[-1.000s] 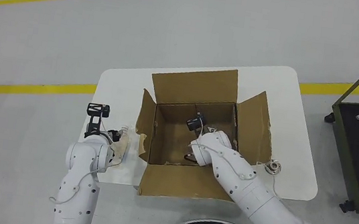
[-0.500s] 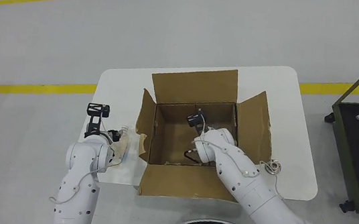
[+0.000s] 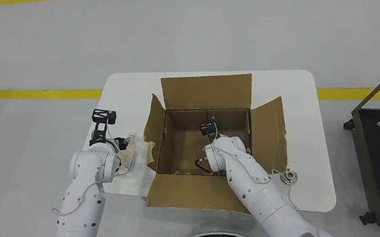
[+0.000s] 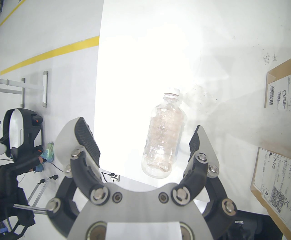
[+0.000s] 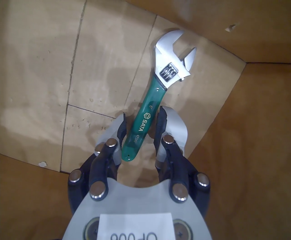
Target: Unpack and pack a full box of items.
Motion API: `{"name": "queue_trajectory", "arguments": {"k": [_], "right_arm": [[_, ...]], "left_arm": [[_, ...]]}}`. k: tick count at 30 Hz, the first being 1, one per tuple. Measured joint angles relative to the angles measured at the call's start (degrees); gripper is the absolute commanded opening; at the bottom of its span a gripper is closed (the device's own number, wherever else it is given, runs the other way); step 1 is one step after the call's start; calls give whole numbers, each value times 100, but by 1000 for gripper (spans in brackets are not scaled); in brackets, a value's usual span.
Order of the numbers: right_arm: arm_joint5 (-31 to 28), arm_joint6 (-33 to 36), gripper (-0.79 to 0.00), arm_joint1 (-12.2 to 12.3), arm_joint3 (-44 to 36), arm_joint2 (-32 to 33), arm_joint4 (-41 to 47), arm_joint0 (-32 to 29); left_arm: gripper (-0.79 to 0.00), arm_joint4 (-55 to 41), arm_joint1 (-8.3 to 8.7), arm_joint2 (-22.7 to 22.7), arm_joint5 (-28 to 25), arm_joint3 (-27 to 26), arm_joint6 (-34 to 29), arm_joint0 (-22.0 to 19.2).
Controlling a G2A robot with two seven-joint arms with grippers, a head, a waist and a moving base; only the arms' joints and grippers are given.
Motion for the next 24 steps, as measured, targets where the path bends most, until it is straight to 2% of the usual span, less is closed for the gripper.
{"name": "queue_trajectory", "arguments": {"k": [5,12,24], "right_arm": [[-25,-22,-477,-37,138,-8,17,41],[-132,-19,-776,-98,310,-47,44,116],[-542,-46,-785,-43,-169,36,-151,-63]], "left_arm": [[0,0,0,0,0,0,0,0],[0,0,0,0,0,0,0,0],[0,0,0,0,0,0,0,0]]}}
